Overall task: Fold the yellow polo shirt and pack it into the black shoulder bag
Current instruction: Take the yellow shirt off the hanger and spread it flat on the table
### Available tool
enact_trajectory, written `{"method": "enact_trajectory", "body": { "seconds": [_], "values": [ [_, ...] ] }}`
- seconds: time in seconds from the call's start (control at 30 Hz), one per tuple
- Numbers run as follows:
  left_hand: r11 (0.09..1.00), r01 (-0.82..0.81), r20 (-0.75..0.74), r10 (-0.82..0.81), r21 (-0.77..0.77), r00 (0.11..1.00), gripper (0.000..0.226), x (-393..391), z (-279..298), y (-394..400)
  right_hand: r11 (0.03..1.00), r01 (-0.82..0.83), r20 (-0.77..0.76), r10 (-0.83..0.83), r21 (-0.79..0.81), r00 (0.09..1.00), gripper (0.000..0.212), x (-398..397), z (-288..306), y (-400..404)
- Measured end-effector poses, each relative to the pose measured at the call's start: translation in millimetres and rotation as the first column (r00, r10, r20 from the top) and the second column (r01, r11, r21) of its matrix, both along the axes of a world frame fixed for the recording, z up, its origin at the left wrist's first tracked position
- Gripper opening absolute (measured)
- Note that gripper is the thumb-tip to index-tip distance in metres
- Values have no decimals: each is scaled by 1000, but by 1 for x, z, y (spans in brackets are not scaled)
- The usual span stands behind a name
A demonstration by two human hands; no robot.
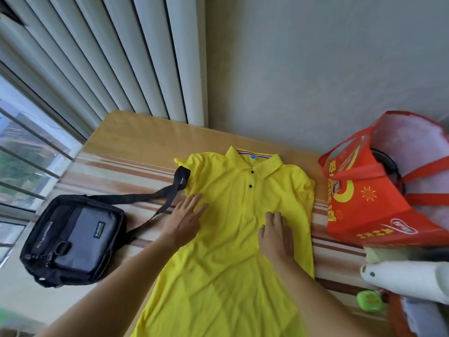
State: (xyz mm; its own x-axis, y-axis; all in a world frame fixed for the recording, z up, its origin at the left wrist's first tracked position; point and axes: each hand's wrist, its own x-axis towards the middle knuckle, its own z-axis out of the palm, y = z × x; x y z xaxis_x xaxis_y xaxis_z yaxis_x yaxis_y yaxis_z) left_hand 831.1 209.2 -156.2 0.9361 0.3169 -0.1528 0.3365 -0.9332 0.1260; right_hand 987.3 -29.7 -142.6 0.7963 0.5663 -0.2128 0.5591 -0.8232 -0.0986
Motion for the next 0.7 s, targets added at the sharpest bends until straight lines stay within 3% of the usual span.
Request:
{"method": "enact_trajectory", "body": {
  "seconds": [0.1, 0.23, 0.33, 0.43, 0.5, 0.57, 0.63, 0.7],
  "values": [
    [999, -35, -181, 41, 33, 983, 65, -5, -9, 9, 999, -15, -10, 15, 32, 1000, 30, 22, -7, 0],
    [987, -114, -69, 122, 117, 990, 48, 18, 3, 13, 993, -42, 28, 39, 109, 999, 17, 56, -5, 3],
    [967, -252, 104, 254, -26, 962, 30, 58, 12, 24, 989, 31, 84, -44, 144, 996, 11, 98, 4, 8],
    [834, -484, 134, 529, -265, 838, 48, 91, 14, 49, 970, 161, 54, -173, 181, 984, 31, 143, 6, 12],
    [724, -592, 52, 647, -354, 761, 66, 106, 14, 69, 969, 177, 56, -189, 171, 980, 38, 163, 3, 13],
    [679, -631, -75, 656, -376, 751, 77, 114, 13, 85, 971, 176, 63, -188, 161, 980, 43, 177, 2, 14],
    [706, -657, -186, 632, -263, 753, 80, 118, 14, 99, 964, 234, 7, -237, 129, 972, 45, 187, 1, 17],
    [755, -646, -276, 602, -110, 750, 67, 120, 20, 108, 957, 288, -41, -288, 20, 957, 40, 194, 2, 19]
  ]
}}
